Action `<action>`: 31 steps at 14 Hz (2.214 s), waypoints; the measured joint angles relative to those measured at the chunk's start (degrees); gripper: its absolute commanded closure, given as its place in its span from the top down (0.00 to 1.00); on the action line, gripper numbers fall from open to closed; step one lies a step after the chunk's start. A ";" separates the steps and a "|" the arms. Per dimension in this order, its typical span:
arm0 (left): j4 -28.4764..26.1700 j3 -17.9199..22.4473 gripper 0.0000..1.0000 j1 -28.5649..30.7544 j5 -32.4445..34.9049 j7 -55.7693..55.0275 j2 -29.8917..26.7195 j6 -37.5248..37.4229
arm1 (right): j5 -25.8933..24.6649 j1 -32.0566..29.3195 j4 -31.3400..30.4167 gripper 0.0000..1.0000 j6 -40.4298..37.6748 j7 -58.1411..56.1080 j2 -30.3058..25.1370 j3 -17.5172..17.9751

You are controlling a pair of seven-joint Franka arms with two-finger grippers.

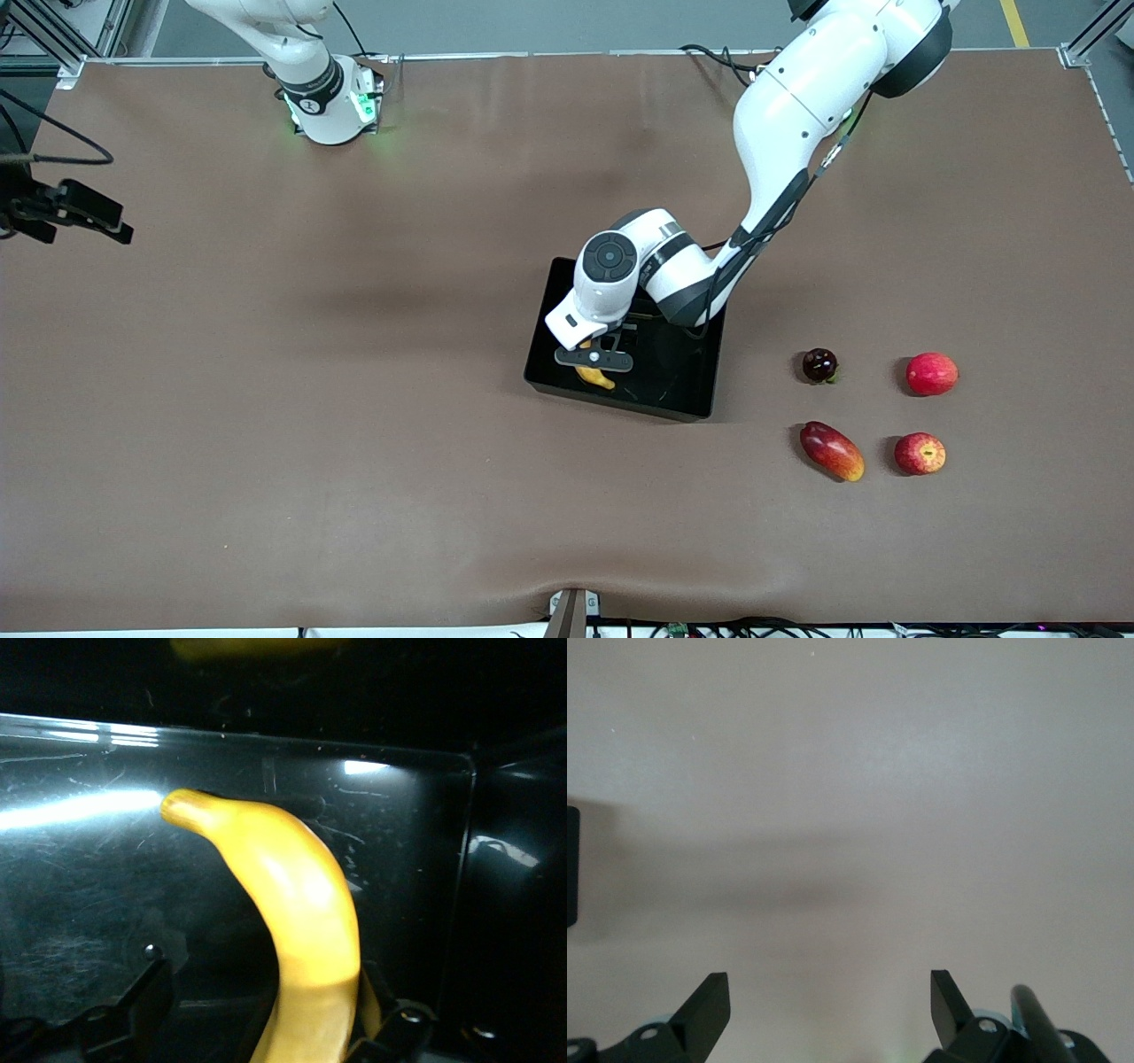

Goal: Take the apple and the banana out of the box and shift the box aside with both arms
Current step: 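Grasp the banana with the left gripper while the right gripper approaches, then carry the banana to the fruits while the right gripper reaches the tray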

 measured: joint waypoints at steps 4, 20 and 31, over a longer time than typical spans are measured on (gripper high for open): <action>0.52 -0.01 0.00 -0.35 0.29 0.00 0.26 0.11 | -0.05 -0.04 0.07 1.00 0.27 -0.01 5.27 -0.14; 2.27 -0.65 0.00 11.19 -0.38 14.82 -17.90 -17.86 | 5.76 7.80 0.12 1.00 8.27 4.65 13.13 1.13; -12.43 -0.48 0.00 41.39 -0.66 54.36 -18.48 -12.39 | 8.75 34.56 -0.14 1.00 31.80 41.34 27.82 1.50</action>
